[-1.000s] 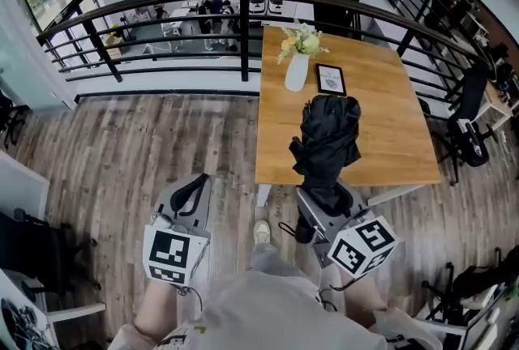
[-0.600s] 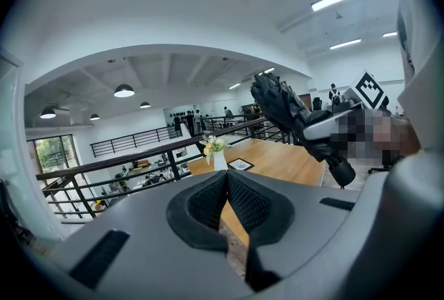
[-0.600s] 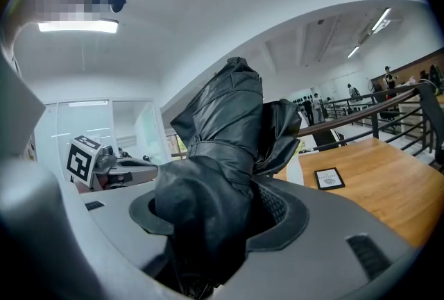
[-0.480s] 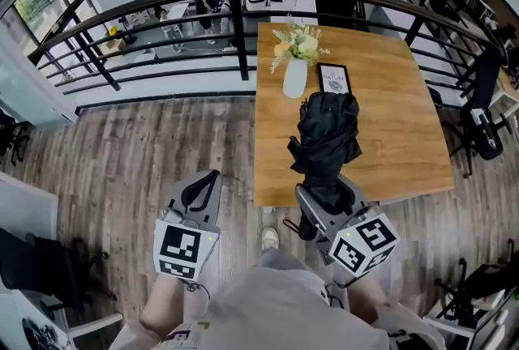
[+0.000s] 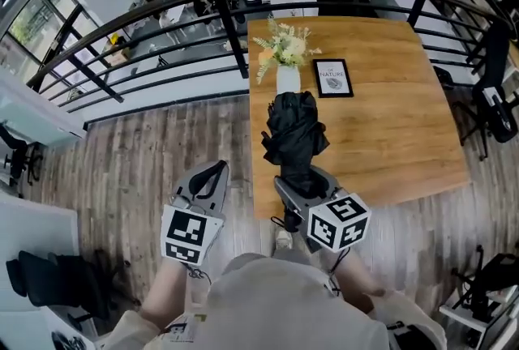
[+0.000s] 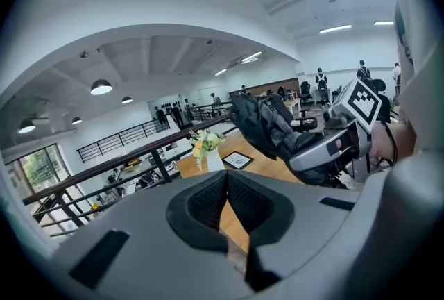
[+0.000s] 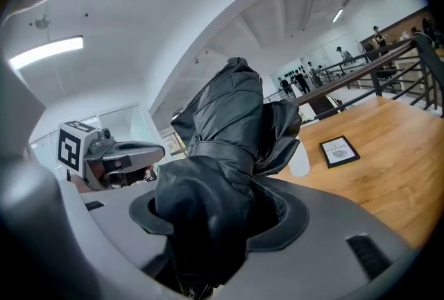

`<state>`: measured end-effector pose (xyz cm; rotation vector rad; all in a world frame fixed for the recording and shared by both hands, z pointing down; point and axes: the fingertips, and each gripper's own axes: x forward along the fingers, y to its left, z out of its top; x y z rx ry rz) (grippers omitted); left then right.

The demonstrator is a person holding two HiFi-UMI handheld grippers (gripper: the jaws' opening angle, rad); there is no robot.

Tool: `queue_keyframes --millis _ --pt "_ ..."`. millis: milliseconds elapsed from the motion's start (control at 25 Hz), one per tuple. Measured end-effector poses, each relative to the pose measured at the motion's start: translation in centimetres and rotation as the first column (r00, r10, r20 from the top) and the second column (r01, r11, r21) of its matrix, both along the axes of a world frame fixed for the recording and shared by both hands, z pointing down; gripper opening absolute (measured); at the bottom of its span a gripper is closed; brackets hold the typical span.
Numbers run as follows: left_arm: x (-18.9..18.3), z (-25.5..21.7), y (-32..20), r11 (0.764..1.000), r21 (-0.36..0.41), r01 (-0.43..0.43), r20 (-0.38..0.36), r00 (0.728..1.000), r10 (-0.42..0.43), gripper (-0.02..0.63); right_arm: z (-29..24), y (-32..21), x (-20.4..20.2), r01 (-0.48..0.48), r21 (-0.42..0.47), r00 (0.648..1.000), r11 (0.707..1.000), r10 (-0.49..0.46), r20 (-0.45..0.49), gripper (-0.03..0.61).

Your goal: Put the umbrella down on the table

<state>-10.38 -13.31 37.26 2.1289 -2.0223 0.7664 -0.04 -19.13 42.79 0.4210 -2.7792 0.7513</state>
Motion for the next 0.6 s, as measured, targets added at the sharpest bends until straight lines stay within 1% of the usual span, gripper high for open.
queue_keyframes --millis 80,240,400,600 --pt "-0.1 1.4 -1.1 1.0 -0.027 -0.006 -0.03 1.0 0.005 0.017 1.5 -0.5 -0.9 0.003 -0.046 1.0 0.999 -0.004 -0.011 0.278" --pt "-0.2 4.7 -2.7 0.996 -0.087 0.003 -0.117 0.993 -0.013 0.017 4.4 -1.3 -2.0 -0.004 -0.119 1.0 0.993 0.0 -0.031 0.278" --pt "-1.2 7.1 -4.2 0.991 -0.127 -0.047 -0.154 0.988 0.028 0.017 7.0 -2.6 -3.8 -0.052 -0.135 0.995 0.99 0.04 -0.092 0.278" --pt "-2.1 9.7 -5.7 0.985 -0.144 -0.091 -0.193 0.979 0.063 0.017 9.6 -3.9 -4.5 -0.105 -0.149 0.986 0.983 0.083 -0.146 0.278"
